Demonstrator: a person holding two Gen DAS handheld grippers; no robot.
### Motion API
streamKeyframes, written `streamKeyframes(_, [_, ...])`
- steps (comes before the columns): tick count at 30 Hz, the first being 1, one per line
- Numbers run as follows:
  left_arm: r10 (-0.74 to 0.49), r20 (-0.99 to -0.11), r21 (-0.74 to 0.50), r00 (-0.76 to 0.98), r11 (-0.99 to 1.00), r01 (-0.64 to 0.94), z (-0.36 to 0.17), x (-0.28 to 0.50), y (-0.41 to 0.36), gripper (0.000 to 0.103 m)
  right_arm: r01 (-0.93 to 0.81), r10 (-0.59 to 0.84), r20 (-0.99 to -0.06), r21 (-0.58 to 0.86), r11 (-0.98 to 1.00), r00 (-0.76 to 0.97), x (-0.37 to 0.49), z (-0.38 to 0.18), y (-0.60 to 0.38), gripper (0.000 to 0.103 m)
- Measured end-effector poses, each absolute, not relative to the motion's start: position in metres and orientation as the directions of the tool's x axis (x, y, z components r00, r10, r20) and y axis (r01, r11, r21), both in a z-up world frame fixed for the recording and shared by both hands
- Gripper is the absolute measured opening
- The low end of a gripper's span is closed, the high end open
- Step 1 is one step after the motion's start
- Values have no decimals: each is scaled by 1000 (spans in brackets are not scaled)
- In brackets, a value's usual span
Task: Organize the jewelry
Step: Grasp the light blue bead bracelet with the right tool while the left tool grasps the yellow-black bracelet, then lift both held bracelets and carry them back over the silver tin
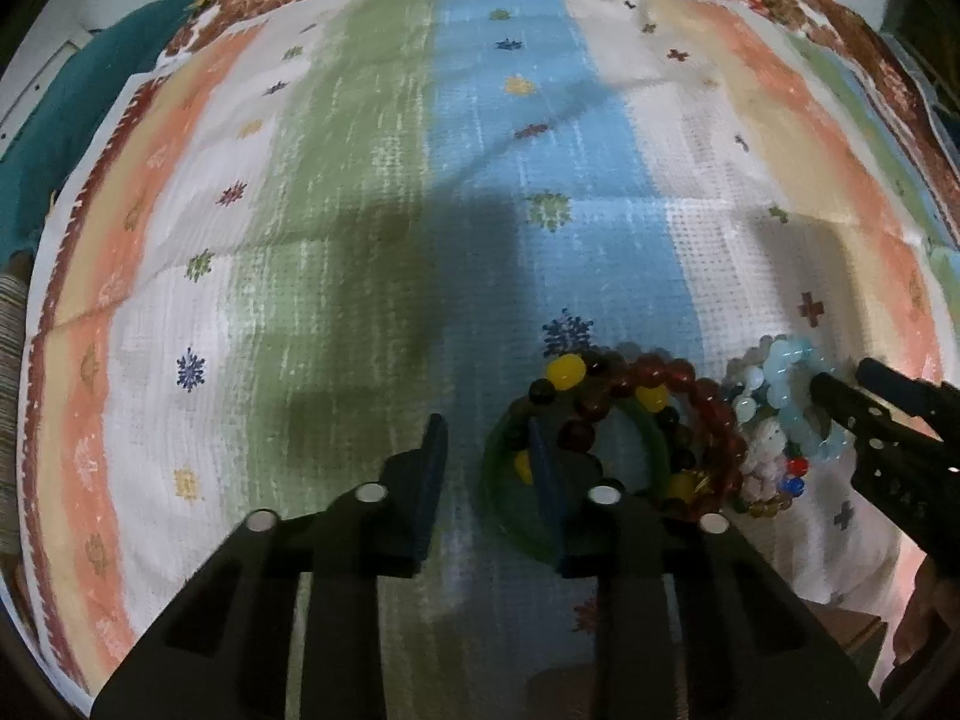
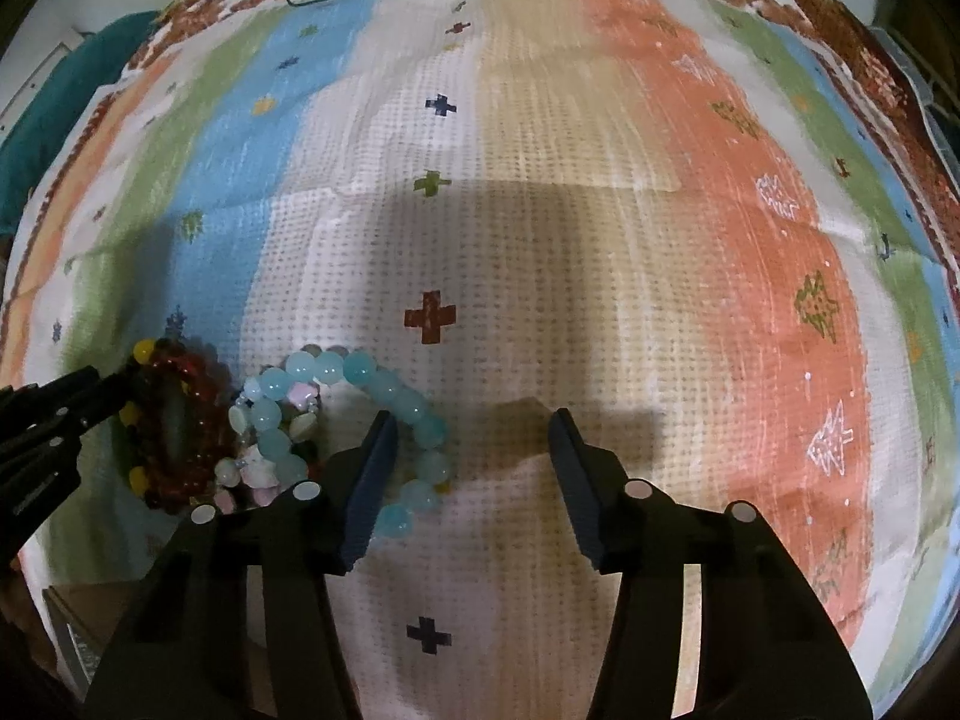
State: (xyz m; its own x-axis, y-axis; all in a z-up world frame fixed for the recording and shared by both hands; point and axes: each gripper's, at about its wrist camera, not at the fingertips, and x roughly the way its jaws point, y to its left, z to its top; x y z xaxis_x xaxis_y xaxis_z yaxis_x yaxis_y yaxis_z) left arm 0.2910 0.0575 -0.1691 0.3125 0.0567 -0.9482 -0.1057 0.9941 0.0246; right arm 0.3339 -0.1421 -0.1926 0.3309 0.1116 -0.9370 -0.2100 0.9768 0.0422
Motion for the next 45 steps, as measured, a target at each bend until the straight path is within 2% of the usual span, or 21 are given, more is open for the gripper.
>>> streamKeyframes(2, [58,-948,27,314,994,-102,-169,292,57,24,-210,116,-937,47,977,330,334,-192,-142,39])
streamKeyframes(5, [62,-952,39,301,996,-83,-174,290,55,34,-209,118,-937,49,977,330,333,-192,-143,33])
streamKeyframes(7, [65,-948,42,311,996,-80,-175,289,56,36,-211,118,-936,48,976,331,333,-192,-143,28])
streamKeyframes(10, [49,-946,25,320,997,-78,-172,289,56,25,-220,119,-936,46,974,331,332,-192,-143,18])
streamKeyframes(12, [45,-944,24,326,997,-68,-170,290,53,12,-225,118,-935,42,973,334,331,-191,-142,15])
streamKeyframes(14, [61,-939,47,339,998,-47,-167,289,48,9,-226,123,-934,47,973,335,331,-190,-143,14])
streamKeyframes(23, [60,-928,54,368,998,-26,-147,286,46,7,-237,143,-924,59,970,354,327,-176,-145,12])
streamKeyframes(24, [55,-927,48,372,998,-28,-144,286,46,0,-240,144,-922,58,969,359,327,-173,-145,12])
streamKeyframes(30, [40,-912,30,408,999,-31,-120,277,47,0,-266,181,-900,76,961,395,316,-146,-148,12])
streamKeyframes(34, [29,-922,9,386,999,-53,-125,277,54,0,-276,186,-895,74,958,406,308,-139,-148,12])
streamKeyframes(38, [-23,-938,-59,345,994,-94,-138,279,65,6,-282,186,-897,72,957,401,305,-140,-146,12])
streamKeyframes(39, [-32,-941,-70,336,992,-101,-141,279,68,14,-285,184,-898,69,956,400,305,-141,-146,12])
streamKeyframes(41, [-37,-943,-78,330,991,-110,-146,280,70,24,-287,180,-898,64,956,401,305,-143,-145,12])
streamKeyframes(45, [-59,-947,-106,316,986,-132,-154,284,74,26,-286,172,-902,57,957,396,308,-147,-145,12])
